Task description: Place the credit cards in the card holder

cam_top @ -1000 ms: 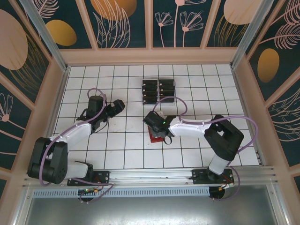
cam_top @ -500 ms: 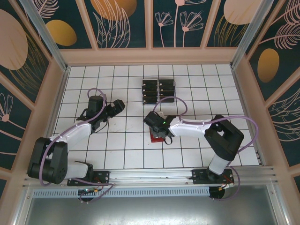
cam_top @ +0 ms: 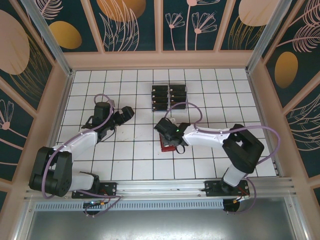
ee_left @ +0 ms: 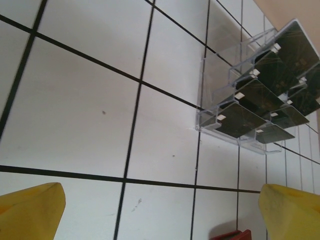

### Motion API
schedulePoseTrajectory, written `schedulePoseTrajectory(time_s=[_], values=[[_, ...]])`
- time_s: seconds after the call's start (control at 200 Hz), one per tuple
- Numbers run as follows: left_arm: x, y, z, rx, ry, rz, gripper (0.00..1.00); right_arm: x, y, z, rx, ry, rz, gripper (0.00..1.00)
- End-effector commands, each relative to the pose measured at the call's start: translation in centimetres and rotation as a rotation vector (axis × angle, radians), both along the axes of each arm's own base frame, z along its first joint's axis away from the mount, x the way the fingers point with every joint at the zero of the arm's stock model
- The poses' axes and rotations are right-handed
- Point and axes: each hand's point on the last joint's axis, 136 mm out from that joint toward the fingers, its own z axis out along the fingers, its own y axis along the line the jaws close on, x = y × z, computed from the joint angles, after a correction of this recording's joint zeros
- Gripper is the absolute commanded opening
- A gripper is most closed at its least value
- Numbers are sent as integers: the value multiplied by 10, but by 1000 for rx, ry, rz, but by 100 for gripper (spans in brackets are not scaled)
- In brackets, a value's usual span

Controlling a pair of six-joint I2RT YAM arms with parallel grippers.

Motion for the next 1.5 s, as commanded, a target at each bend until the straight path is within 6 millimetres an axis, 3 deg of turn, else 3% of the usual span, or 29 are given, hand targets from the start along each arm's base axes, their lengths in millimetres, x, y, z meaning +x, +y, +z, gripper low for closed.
schedulePoseTrajectory(time_s=[0.0,0.255,0.656,0.821,1.041,1.366,1.426,1.496], values=[[-4,-19,15,-63,-53,-57,99,6,19,35,151,-36,-13,0],[-22,-56,13,-171,-64,-124,99,13,45,71,313,-69,-10,0],[-36,-73,27,-298,-139,-157,98,29,75,126,479,-126,14,0],[-40,-77,37,-355,-172,-151,95,34,85,138,514,-137,26,0],[-41,-81,45,-381,-202,-148,89,36,93,138,534,-128,39,0],[-36,-94,51,-420,-224,-157,54,31,90,129,542,-113,35,0],[-36,-95,52,-422,-229,-159,44,31,87,124,538,-108,31,0],[-35,-96,52,-418,-236,-162,26,29,81,117,536,-105,21,0]])
